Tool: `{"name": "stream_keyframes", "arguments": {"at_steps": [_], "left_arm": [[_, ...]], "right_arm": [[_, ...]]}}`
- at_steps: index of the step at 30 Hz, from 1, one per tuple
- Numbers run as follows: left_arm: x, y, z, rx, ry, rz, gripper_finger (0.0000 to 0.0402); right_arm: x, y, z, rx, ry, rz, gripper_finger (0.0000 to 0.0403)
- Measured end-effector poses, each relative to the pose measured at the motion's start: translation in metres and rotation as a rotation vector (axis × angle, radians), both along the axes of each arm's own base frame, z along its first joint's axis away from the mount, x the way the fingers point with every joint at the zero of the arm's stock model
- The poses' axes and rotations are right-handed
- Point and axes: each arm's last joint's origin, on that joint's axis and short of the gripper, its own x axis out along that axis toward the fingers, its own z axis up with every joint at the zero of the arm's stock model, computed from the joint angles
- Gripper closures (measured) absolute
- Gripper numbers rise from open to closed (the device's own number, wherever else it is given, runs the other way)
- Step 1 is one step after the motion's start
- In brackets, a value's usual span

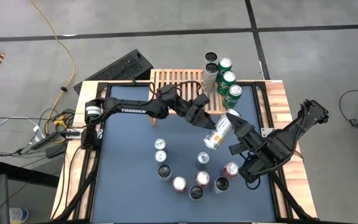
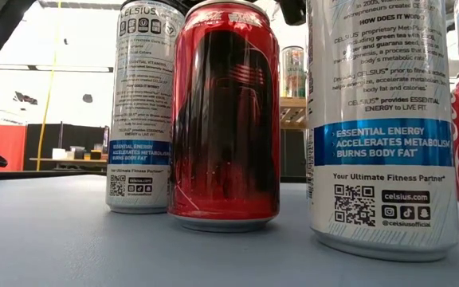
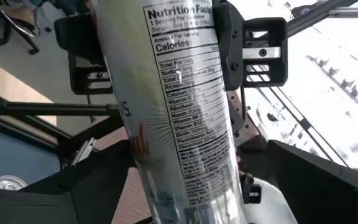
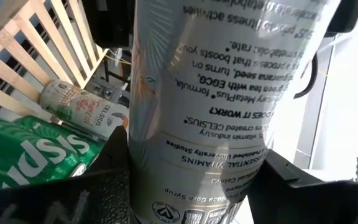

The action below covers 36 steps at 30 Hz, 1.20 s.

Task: Place canned beverage on shelf
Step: Put the white-yellow soda can on the shelf aligned with the other white-yellow soda can

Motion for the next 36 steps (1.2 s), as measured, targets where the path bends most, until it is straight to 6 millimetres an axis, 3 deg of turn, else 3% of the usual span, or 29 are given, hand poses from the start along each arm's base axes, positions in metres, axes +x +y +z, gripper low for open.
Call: {"name": "stream_keyframes", "arguments": {"at_steps": [17, 25, 30, 36], "left_arm": [[0.003, -0.018, -0.003, 0.024, -0.013, -0.013, 0.0043], [0.004, -0.033, -0.003, 0.021, -0.009, -0.050, 0.0106], [0.004, -0.030, -0.003, -0.011, 0.023, -0.060, 0.0153], [0.002, -0.023, -0.001, -0.044, 0.038, -0.068, 0.0158]], "right_arm": [[0.014, -0.006, 0.000, -0.011, 0.091, -0.043, 0.0231], [0.017, -0.003, 0.001, 0.031, 0.046, -0.039, 0.0231], [0.020, 0.000, 0.002, 0.064, 0.007, -0.033, 0.0218], [0.022, 0.002, 0.003, 0.129, -0.065, -0.026, 0.0174]]}}
